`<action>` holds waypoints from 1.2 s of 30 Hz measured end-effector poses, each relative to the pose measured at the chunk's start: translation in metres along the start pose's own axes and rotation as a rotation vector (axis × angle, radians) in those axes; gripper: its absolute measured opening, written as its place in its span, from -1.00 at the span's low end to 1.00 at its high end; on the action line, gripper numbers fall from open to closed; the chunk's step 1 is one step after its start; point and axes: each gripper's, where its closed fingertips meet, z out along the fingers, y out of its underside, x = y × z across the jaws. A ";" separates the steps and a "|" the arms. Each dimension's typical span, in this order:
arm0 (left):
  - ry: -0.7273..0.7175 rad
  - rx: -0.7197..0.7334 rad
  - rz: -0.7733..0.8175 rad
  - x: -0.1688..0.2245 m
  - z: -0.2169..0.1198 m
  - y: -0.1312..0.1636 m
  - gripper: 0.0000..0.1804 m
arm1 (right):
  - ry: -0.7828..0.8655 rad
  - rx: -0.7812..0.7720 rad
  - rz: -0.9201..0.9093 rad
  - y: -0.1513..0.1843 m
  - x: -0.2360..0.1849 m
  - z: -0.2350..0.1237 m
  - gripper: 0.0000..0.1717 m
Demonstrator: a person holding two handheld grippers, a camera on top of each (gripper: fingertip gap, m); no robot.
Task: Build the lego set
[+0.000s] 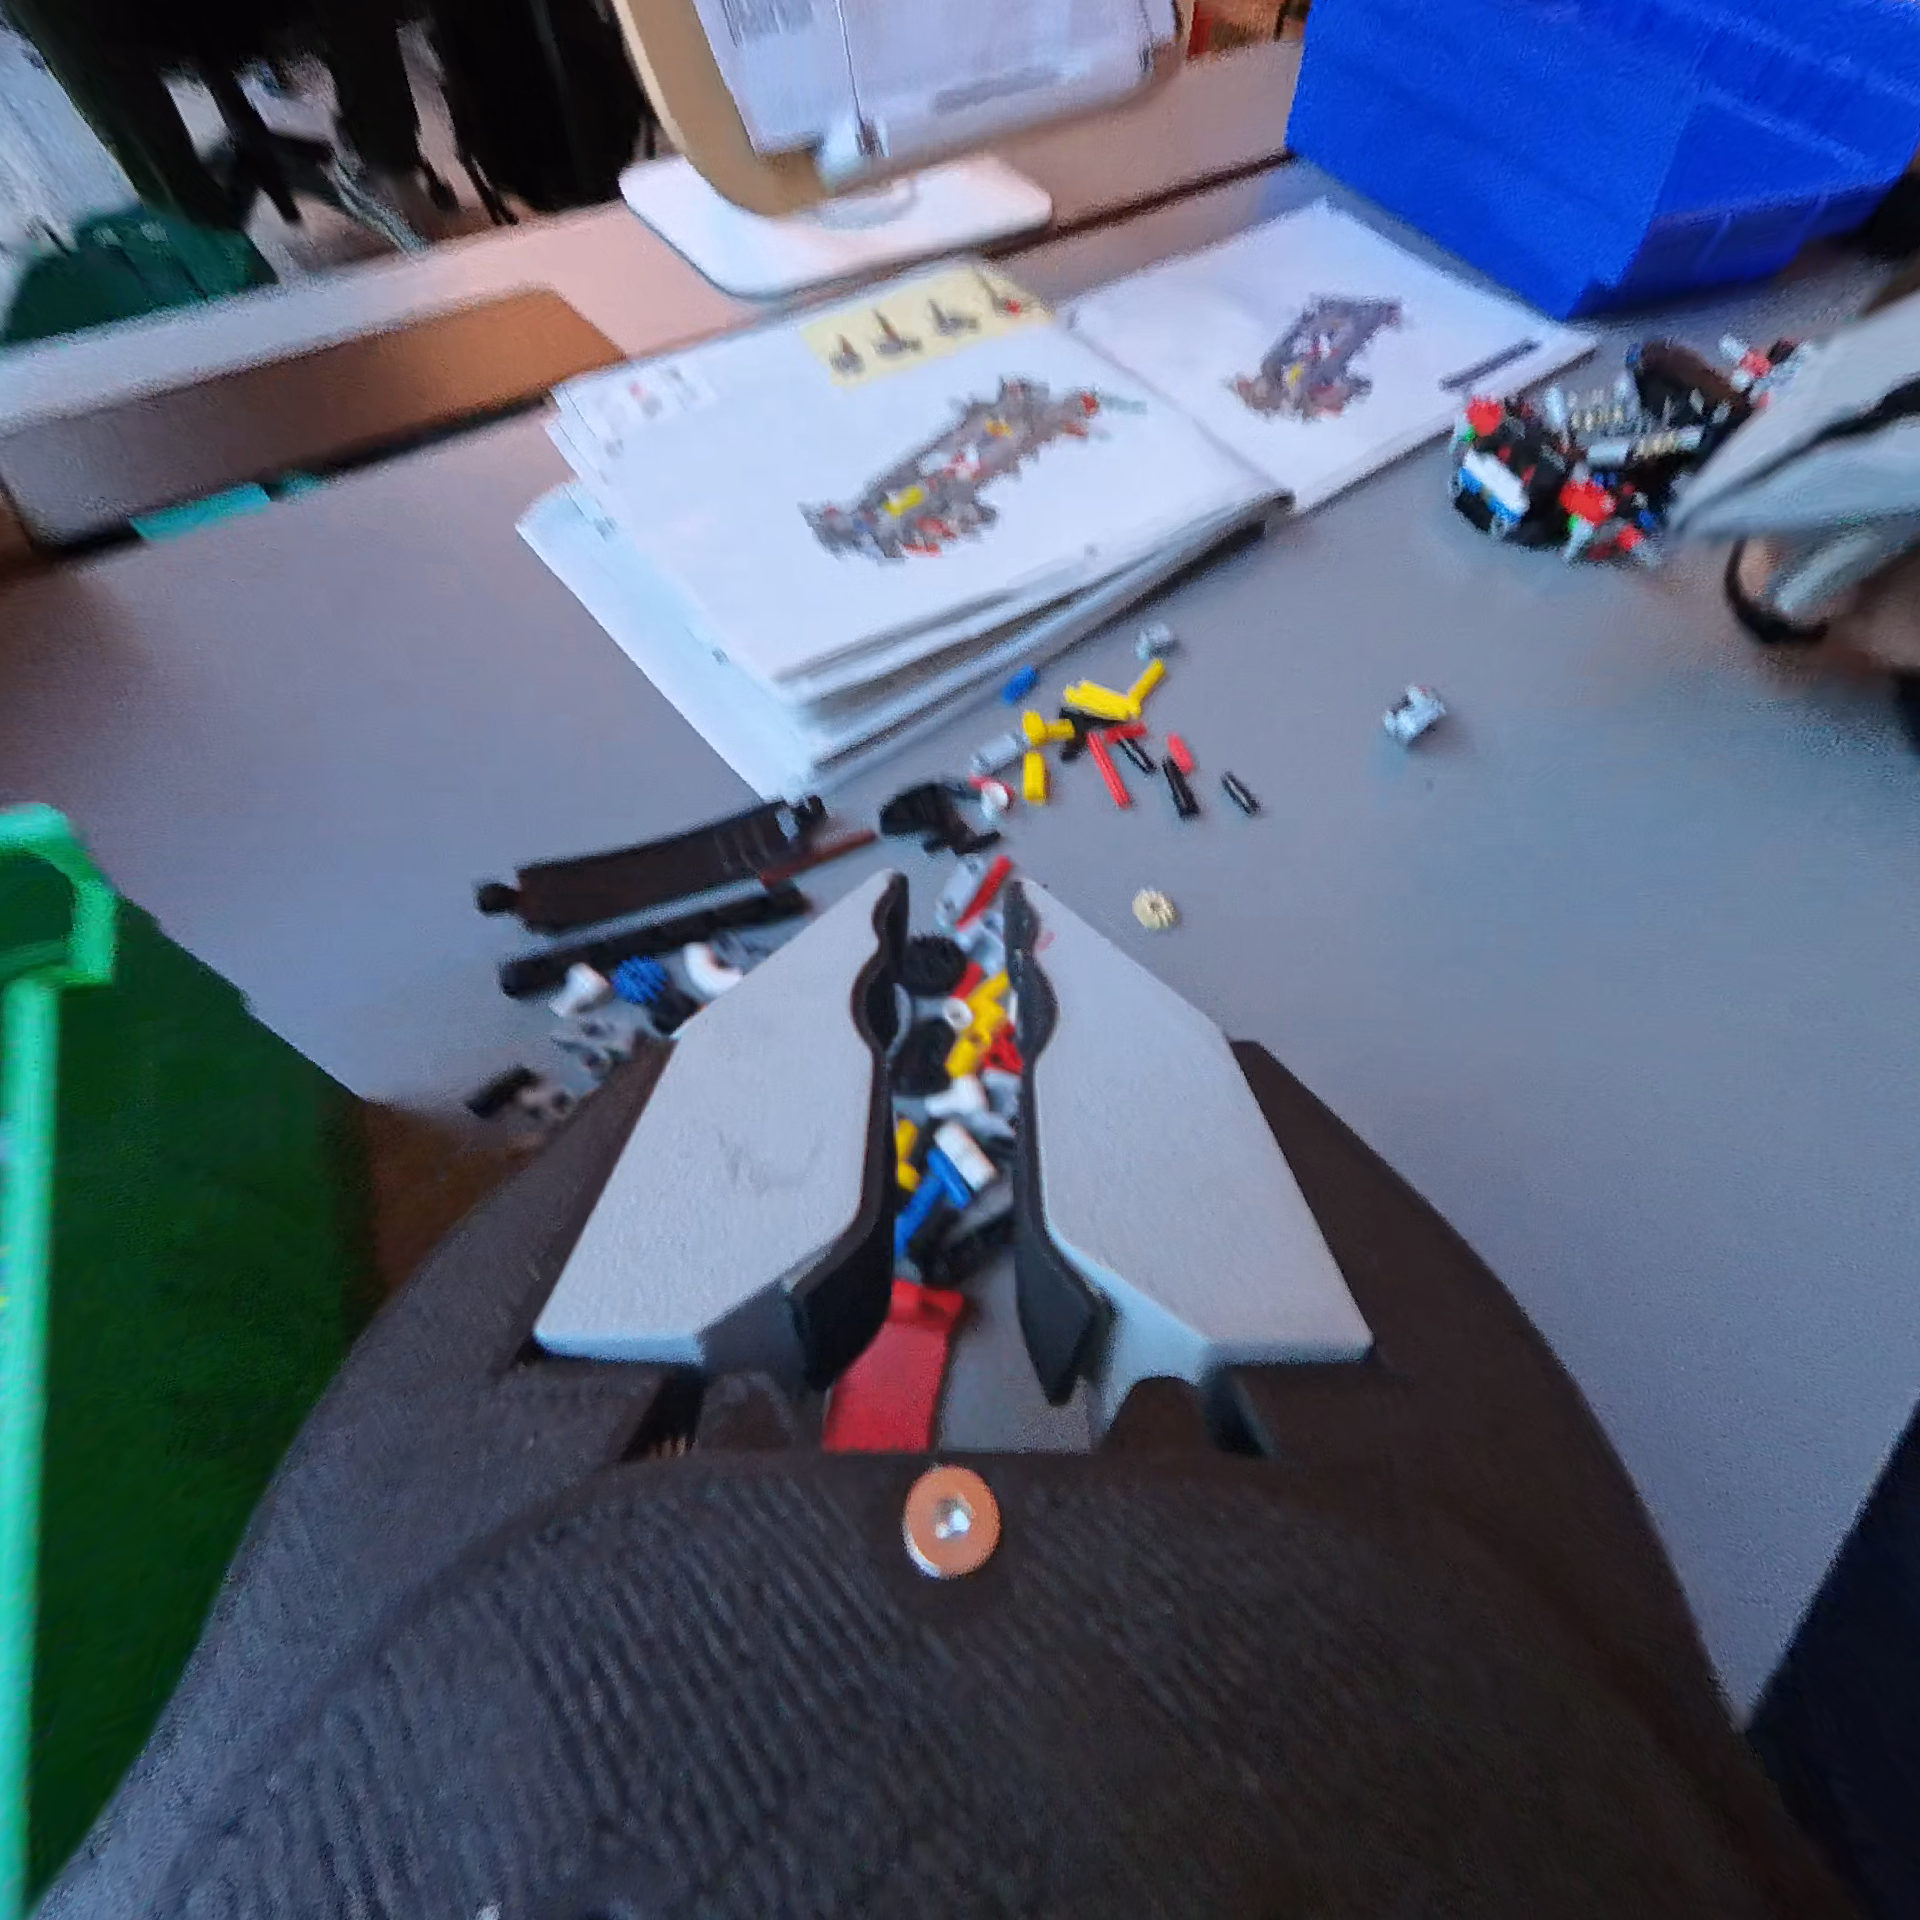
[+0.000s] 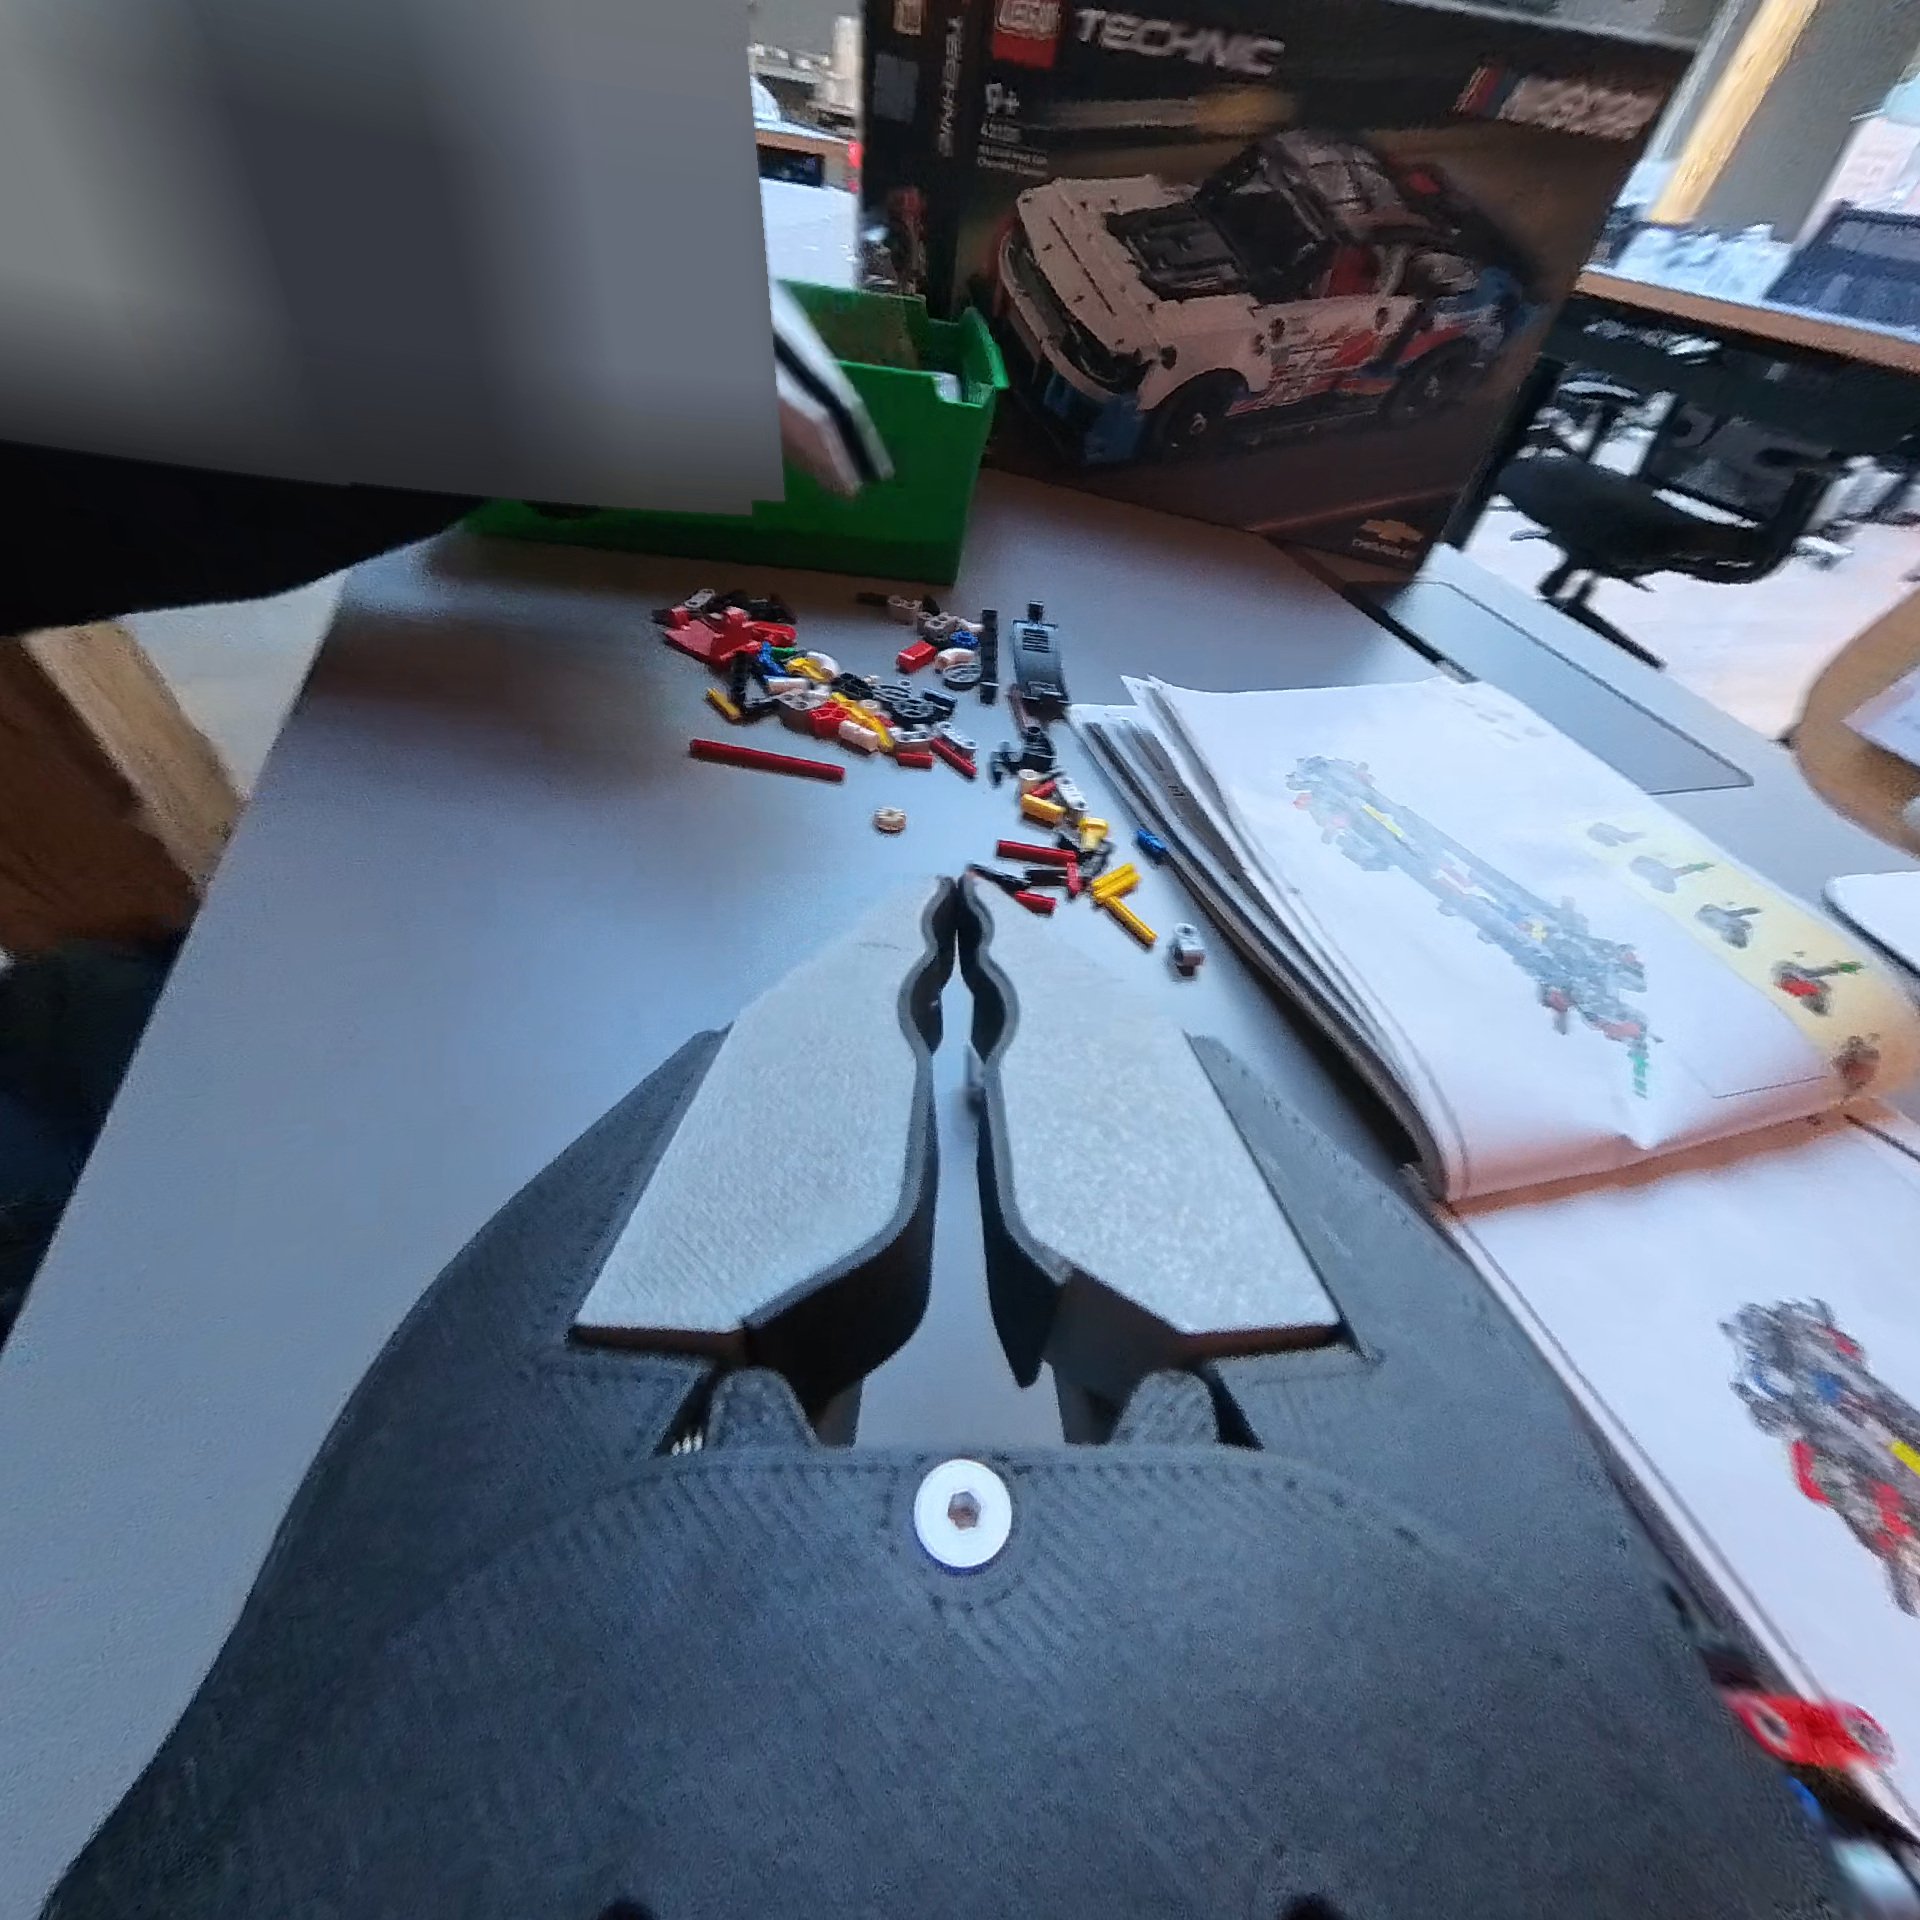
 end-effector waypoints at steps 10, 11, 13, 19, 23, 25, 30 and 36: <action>0.114 -0.097 0.038 0.075 0.020 0.023 -0.82 | 0.215 0.169 0.104 -0.035 0.045 -0.048 -1.00; 0.128 -0.102 0.052 0.082 0.023 0.023 -0.82 | 0.218 0.185 0.121 -0.037 0.047 -0.051 -1.00; 0.147 -0.118 0.085 0.094 0.030 0.024 -0.82 | 0.224 0.212 0.147 -0.039 0.051 -0.056 -1.00; 0.183 -0.121 0.161 0.118 0.041 0.036 -0.83 | 0.215 0.251 0.179 -0.042 0.053 -0.059 -1.00; 0.176 -0.057 0.202 0.126 0.043 0.033 -0.81 | 0.211 0.257 0.158 -0.045 0.049 -0.059 -1.00; 0.185 -0.013 0.227 0.134 0.045 0.027 -0.82 | 0.201 0.257 0.156 -0.046 0.046 -0.057 -1.00; 0.198 0.113 0.428 0.158 0.043 0.016 -0.88 | 0.161 0.236 0.141 -0.044 0.034 -0.049 -1.00; 0.185 0.182 0.528 0.161 0.041 0.017 -0.93 | 0.132 0.218 0.072 -0.048 0.017 -0.043 -1.00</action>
